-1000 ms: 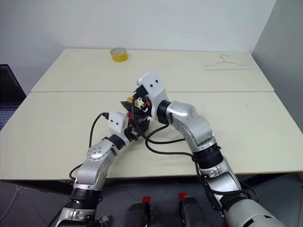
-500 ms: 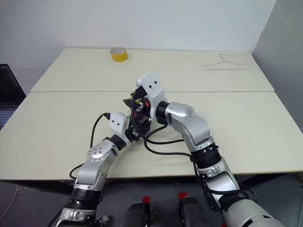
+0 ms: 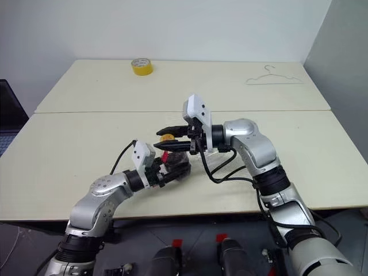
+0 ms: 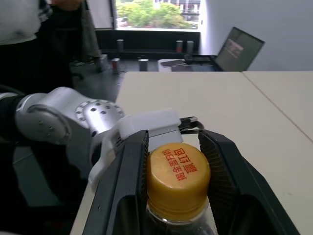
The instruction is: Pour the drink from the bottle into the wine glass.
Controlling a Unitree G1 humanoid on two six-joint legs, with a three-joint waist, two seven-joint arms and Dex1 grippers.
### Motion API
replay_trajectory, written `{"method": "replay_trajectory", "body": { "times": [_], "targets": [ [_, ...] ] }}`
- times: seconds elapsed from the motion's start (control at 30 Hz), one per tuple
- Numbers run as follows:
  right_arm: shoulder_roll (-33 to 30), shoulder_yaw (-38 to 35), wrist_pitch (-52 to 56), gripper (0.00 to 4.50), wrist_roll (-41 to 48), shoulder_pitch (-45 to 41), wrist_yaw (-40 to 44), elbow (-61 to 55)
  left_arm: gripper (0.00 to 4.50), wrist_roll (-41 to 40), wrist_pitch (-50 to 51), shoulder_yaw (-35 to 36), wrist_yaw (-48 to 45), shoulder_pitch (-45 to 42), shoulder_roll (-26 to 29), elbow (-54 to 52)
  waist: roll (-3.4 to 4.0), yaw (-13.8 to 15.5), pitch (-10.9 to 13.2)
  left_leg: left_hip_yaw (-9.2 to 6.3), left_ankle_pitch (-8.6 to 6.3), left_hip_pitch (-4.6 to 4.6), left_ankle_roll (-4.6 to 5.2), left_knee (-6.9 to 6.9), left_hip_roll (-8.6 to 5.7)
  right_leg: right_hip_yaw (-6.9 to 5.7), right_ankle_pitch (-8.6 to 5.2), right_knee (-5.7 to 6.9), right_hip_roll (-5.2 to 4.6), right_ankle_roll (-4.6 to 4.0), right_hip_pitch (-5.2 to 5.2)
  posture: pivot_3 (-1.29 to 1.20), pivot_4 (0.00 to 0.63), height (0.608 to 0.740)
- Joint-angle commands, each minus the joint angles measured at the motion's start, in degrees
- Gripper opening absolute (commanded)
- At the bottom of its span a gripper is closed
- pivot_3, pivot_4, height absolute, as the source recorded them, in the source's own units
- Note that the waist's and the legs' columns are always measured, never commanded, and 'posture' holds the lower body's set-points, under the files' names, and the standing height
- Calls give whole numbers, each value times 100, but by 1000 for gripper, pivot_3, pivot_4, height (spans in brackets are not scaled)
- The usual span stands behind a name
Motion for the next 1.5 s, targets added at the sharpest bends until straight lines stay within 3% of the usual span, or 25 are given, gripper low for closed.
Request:
{"method": "replay_trajectory", "body": {
  "times": [0.03, 0.3, 0.6, 0.63, 0.7, 0.87, 1.03, 1.27, 1.37, 1.5],
  "targets": [
    [7, 58, -358, 1283, 121, -207, 676, 204, 2985, -330, 128, 242, -113, -26, 118, -311, 0, 1, 0, 0, 0, 0, 0, 0, 0, 0, 0, -1, 0, 0, 0, 0, 150, 740],
    [163, -154, -262, 1283, 52, -297, 355, 382, 2985, -209, 3, 221, 103, -49, -6, -300, 0, 13, 0, 0, 0, -2, 0, 0, 0, 0, 0, 0, -1, 0, -2, 0, 150, 740],
    [13, -353, 371, 4411, 393, 163, -106, -843, 2985, 144, -489, 68, 358, -174, -263, 134, 0, 50, 0, 0, 0, -4, 0, 0, -1, 0, 0, 0, -2, 0, -2, 0, 150, 740],
    [-8, -386, 428, 4467, 409, 215, -216, -986, 2985, 190, -553, 67, 405, -182, -300, 159, 0, 56, 0, 0, 0, -4, 0, 0, -1, 1, 0, 0, -2, 0, -3, 0, 150, 740],
    [-52, -437, 537, 4467, 432, 307, -399, -1210, 2985, 280, -657, 76, 527, -176, -388, 170, 0, 58, 0, 1, 0, -3, 0, 1, -1, 1, 0, 0, -2, 0, -2, 0, 150, 740],
    [87, -614, 740, 4467, 21, 499, -1807, -1606, 2985, 593, -930, 106, 1063, -138, -661, 164, 0, 65, 0, 0, 0, -4, 0, 1, -1, 2, 0, 0, -2, 0, -2, 0, 150, 740],
    [748, -452, 1196, 4467, -169, 749, -3189, -2081, 2985, 1117, -1198, 132, 2039, -178, -1108, 265, 0, 60, 0, 1, 0, -5, 0, -1, 0, 4, 1, 1, -1, 0, -5, 0, 150, 740],
    [1165, -355, 1413, 4467, -215, 838, -3760, -2101, 2985, 1350, -1307, 45, 2443, -219, -1383, 456, 0, 69, 0, 0, 0, -10, 0, 5, -4, 4, 6, -3, -4, 9, -2, 0, 150, 740],
    [1146, -372, 1326, 3865, -300, 839, -3867, -1941, 2985, 1385, -1323, 8, 2488, -224, -1442, 478, 0, 69, 0, 1, 0, -11, 0, 7, -5, 5, 7, -4, -4, 11, -2, 0, 150, 740],
    [1143, -362, 1217, 2438, -380, 829, -3975, -1782, 2985, 1386, -1315, 20, 2503, -221, -1476, 474, 0, 68, 0, 1, 0, -11, 0, 5, -4, 5, 7, -4, -3, 11, -3, 0, 150, 740]
  ]
}}
